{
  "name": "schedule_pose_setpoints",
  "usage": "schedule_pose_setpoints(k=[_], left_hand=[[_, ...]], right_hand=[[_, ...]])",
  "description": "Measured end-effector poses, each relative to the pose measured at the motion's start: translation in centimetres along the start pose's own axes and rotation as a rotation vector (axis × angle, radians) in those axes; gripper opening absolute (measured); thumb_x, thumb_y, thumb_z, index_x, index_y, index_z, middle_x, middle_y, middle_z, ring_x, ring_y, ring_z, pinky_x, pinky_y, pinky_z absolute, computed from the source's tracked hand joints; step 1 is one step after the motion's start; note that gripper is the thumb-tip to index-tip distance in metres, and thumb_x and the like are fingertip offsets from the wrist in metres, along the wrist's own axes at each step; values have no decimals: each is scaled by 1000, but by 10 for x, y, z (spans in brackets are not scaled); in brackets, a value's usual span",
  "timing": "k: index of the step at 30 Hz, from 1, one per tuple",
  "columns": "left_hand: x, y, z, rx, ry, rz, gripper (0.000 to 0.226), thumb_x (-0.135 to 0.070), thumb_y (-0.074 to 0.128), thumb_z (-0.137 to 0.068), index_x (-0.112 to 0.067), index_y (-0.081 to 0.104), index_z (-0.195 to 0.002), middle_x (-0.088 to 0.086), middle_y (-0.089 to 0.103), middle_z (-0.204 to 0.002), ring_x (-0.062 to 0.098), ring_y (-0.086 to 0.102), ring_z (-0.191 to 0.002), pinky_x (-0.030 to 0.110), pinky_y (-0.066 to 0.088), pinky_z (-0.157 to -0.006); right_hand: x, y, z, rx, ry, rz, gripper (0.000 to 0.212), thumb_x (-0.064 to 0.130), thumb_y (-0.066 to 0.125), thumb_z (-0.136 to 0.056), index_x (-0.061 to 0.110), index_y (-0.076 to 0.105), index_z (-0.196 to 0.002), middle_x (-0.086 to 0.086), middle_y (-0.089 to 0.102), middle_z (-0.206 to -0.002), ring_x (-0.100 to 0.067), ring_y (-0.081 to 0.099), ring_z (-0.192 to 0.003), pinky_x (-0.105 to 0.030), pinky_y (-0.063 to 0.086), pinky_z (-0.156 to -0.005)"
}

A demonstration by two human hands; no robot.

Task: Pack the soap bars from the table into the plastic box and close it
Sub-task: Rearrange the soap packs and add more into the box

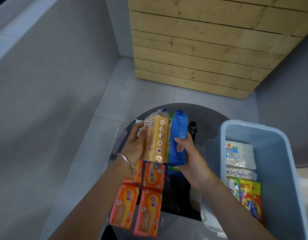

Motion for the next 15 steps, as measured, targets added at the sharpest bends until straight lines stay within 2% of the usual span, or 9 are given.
schedule_pose_setpoints(k=[2,4,5,7,10,12,14,15], left_hand=[[-17,27,7,55,-10,-20,35,-56,36,-88,-36,49,-114,11,60,-117,28,60,-105,50,49,-92],[-35,58,16,128,17,-46,66,-76,43,-69,-33,44,-119,3,61,-112,17,64,-96,34,57,-79],[-44,73,22,159,34,-56,76,-79,52,-57,-35,40,-118,-4,61,-108,10,65,-90,25,57,-69],[-54,96,31,189,51,-48,85,-70,66,-43,-40,36,-117,-12,60,-104,4,65,-87,19,55,-62],[-59,128,39,217,41,65,85,-57,72,-45,-37,40,-122,-5,62,-110,12,66,-91,26,56,-65],[-55,148,43,250,-17,200,79,-46,69,-56,-30,42,-128,3,64,-113,18,67,-92,34,56,-72],[-46,170,50,299,-99,338,66,-40,63,-64,-23,48,-126,3,71,-104,19,69,-89,37,58,-72],[-40,183,55,334,-148,380,59,-41,61,-67,-21,54,-121,2,74,-98,19,70,-88,36,59,-69]], right_hand=[[14,-9,12,-58,-18,55,59,43,64,-75,38,45,-130,3,69,-118,-15,69,-103,-39,57,-85],[31,-19,24,-97,-51,63,62,45,65,-71,37,45,-129,2,69,-118,-13,70,-102,-33,59,-79],[39,-25,31,-113,-71,58,64,45,66,-70,36,45,-129,1,69,-117,-13,70,-101,-30,60,-76],[55,-40,45,-150,-105,56,67,44,68,-68,34,46,-130,2,69,-118,-12,69,-102,-29,59,-80],[70,-68,68,-189,-94,8,64,43,68,-69,31,51,-130,0,71,-118,-17,68,-106,-37,56,-86],[75,-90,86,-211,-59,-80,56,39,65,-72,24,57,-125,-5,73,-112,-19,71,-99,-34,59,-74],[78,-112,102,-220,-34,-153,48,36,63,-71,20,63,-116,-7,76,-103,-20,74,-87,-31,59,-61],[79,-121,109,-223,-22,-172,46,35,63,-71,19,65,-114,-8,76,-102,-21,74,-85,-31,59,-60]])
Point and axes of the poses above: each hand's wrist, its own z-axis away from the middle knuckle, its own y-axis out of the palm, x = y × z, the point moved 10 cm from there along -z, towards the middle knuckle
